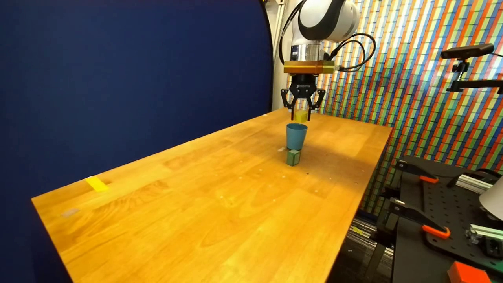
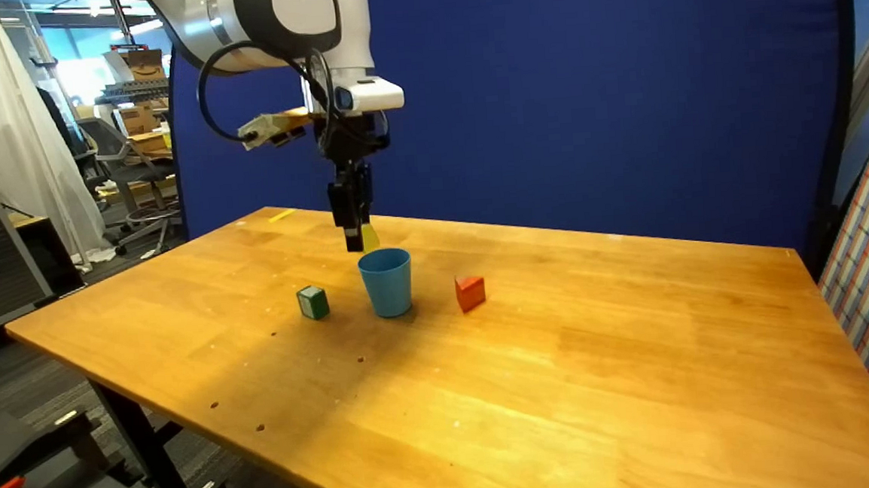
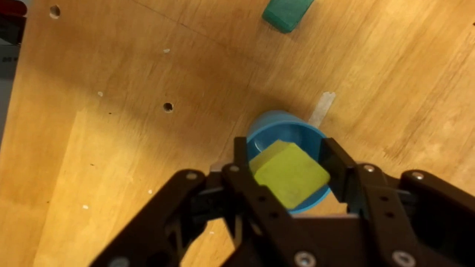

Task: Put the yellow block in the cup

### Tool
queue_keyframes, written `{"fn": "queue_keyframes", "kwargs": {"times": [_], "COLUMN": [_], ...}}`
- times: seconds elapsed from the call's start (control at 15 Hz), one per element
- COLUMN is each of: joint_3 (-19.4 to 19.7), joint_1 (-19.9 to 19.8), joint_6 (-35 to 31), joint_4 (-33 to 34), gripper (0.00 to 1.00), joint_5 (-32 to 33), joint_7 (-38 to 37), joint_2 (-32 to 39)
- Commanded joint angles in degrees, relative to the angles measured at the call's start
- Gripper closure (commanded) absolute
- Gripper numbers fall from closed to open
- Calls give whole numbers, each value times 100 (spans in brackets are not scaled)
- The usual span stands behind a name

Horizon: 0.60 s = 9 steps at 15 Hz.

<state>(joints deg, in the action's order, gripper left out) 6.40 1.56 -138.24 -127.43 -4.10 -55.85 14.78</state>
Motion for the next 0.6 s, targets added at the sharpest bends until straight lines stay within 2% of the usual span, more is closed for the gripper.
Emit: {"fn": "queue_keyframes", "kwargs": {"times": [0.0,0.13,0.2,0.27,0.33,0.53], "joint_3": [-102,-178,-285,-94,-135,-173], "joint_1": [-109,-154,-228,-33,-51,-77], "joint_6": [266,350,347,196,206,213], "joint_4": [279,298,255,143,149,156], "gripper": [14,1,0,8,1,0], "joint_5": [-212,-386,-648,-311,-448,-522], "joint_7": [352,692,1149,549,780,957], "joint_2": [121,109,60,79,79,79]}}
